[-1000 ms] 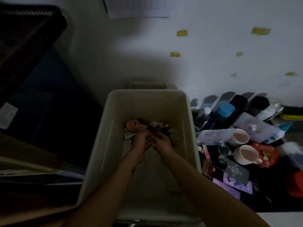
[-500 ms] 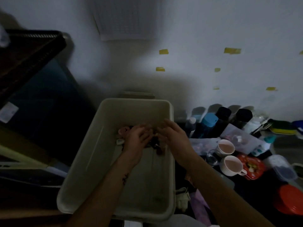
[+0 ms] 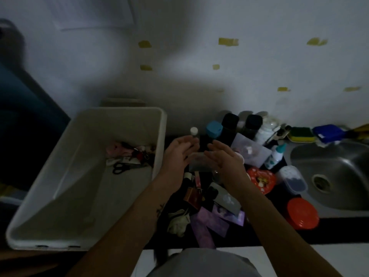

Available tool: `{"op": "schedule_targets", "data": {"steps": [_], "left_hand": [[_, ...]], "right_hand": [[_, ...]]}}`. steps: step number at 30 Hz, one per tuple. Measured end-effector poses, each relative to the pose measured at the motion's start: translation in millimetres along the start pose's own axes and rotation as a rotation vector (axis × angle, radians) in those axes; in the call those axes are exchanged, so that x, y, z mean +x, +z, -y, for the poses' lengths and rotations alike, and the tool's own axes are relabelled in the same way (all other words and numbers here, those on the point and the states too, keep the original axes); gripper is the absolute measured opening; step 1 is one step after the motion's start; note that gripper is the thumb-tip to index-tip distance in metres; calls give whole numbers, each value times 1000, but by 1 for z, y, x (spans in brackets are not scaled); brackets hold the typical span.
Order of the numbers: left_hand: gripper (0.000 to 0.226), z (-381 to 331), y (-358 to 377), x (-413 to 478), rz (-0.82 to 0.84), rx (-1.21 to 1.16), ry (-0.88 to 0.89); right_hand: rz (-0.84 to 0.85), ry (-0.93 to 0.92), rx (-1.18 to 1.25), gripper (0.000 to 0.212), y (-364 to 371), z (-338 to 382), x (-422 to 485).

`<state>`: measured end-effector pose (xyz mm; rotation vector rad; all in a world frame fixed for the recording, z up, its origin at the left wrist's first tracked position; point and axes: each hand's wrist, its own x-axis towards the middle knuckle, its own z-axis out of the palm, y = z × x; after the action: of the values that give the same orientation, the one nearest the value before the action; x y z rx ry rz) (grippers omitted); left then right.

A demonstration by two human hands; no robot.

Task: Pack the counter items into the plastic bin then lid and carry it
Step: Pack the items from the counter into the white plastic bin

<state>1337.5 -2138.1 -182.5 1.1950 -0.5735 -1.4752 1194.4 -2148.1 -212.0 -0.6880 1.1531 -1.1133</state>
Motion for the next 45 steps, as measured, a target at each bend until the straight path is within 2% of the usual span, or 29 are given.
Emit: {"op": "schedule_targets", "data": {"steps": [10,17,23,29,35,37,39,41,43,45], "left_hand": [[19,114,26,-22,-143,53,-195],[17,173,20,-38,-257,77,-320],[12,196,15,-55,-348,37,-410],[20,206,7,-75,-375,68,-414],[16,221,-14,-83,-438,224,-371],[18,225,-17,-85,-429,244,-365],[18,230,-21,-86,-416,264,-353],[19,239,-27,-88,-396,321,-342],[16,248,-30,-90,-375,379,-352],[18,253,-34,-91,-373,400,-371]], "right_hand": [[-78,206,-104,23,-112,-73,-7],[-74,323,-190,22,-150,-118,-12],[-13,339,-341,19,-164,-145,-21],[121,297,-589,28,-152,-160,-33],[284,163,-872,17,-140,-187,-25],[283,102,-981,4,-138,-200,-20],[264,9,-1105,14,-135,-210,-15],[275,-69,-1247,12,-132,-215,-12],[281,-119,-1339,37,-131,-220,-10],[281,-115,-1373,48,-129,-225,-6]]}}
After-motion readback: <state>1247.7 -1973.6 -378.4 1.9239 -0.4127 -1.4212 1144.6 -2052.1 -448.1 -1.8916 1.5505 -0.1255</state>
